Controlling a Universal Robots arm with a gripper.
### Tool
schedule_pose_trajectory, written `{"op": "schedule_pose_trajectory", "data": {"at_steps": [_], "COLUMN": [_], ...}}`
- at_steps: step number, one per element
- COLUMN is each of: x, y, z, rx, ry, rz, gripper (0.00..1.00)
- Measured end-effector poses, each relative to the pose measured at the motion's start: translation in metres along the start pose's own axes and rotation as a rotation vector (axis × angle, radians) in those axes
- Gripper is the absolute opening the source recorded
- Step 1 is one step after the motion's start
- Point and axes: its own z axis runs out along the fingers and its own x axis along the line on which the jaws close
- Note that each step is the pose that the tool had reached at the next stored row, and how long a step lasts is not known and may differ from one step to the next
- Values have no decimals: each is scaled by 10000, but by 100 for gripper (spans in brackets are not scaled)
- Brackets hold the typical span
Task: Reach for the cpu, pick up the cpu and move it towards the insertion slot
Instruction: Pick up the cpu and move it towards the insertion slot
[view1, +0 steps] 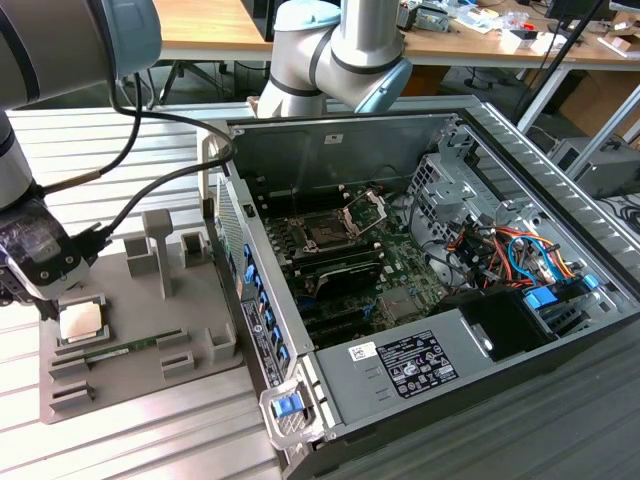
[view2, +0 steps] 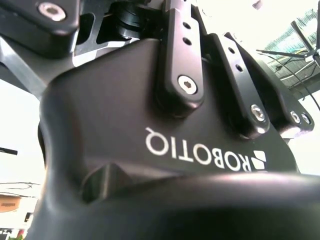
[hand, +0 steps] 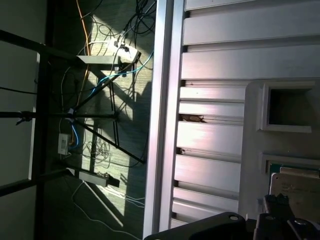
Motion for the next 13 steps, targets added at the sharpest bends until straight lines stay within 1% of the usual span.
{"op": "schedule_pose_trajectory", "data": {"at_steps": [13], "x": [-4], "y": [1], "z": [40], "rx": [12], "ry": [2], "rz": [1], "gripper": [11]}}
